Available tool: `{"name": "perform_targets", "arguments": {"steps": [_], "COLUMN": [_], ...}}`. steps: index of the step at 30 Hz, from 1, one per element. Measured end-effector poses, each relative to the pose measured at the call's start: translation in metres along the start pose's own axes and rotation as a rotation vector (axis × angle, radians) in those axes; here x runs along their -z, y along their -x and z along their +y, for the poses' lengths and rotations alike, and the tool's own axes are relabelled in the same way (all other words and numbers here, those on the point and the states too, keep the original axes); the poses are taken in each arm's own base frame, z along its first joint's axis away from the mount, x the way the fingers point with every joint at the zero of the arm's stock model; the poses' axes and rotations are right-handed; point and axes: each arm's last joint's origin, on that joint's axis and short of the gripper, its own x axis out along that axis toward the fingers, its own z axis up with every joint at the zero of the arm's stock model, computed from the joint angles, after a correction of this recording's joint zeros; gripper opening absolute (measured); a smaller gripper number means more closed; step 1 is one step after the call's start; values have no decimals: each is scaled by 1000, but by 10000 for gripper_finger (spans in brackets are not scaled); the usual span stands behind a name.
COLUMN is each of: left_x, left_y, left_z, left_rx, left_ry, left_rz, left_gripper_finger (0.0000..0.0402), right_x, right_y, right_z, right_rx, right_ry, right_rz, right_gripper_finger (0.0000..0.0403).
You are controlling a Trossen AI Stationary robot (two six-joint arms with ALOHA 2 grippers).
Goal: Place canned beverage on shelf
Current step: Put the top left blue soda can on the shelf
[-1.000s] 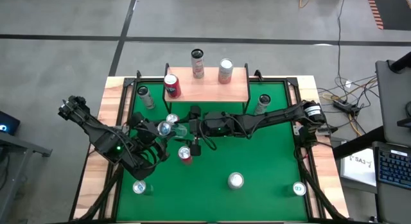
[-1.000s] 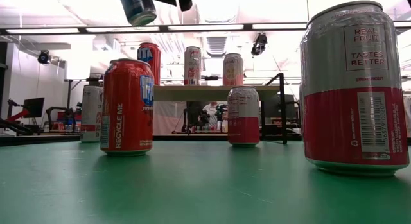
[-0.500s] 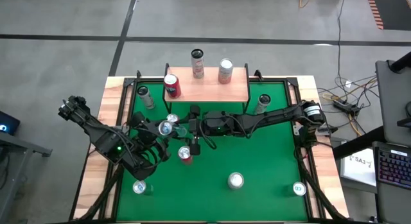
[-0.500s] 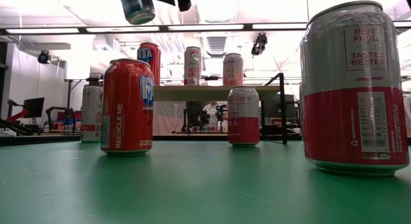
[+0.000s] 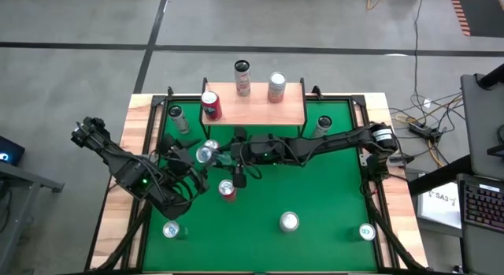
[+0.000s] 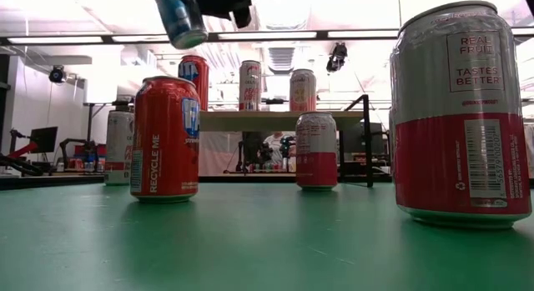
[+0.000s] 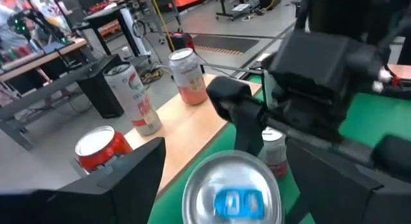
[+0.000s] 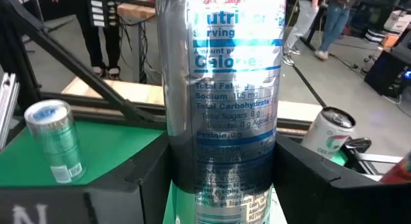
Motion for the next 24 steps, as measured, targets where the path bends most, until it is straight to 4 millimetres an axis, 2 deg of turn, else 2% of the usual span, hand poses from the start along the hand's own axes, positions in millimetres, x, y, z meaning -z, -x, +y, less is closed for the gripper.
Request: {"name": "perform_targets", "arguments": {"steps": [6,11,17,24], "left_x": [-5,-1,18,42], "left_y": [7,17,23,18], "left_z": [12,19,24,26], "left_rx": [7,46,92,132], "left_ry": [-69,-135,-184,-160], "left_rz": [-28,-40,-34,-14], "left_gripper_finger": [310,303,290,279], "right_x": [-6,-14,6,32], "right_y": [15,32,41,52], "right_z": [-26,-54,-73,-89], "right_rx": [70,139,196,266], "right_ry": [-12,-41,-101,-187], "right_rz": [62,34,-5,-144], "right_gripper_finger": [207,207,207,207]}}
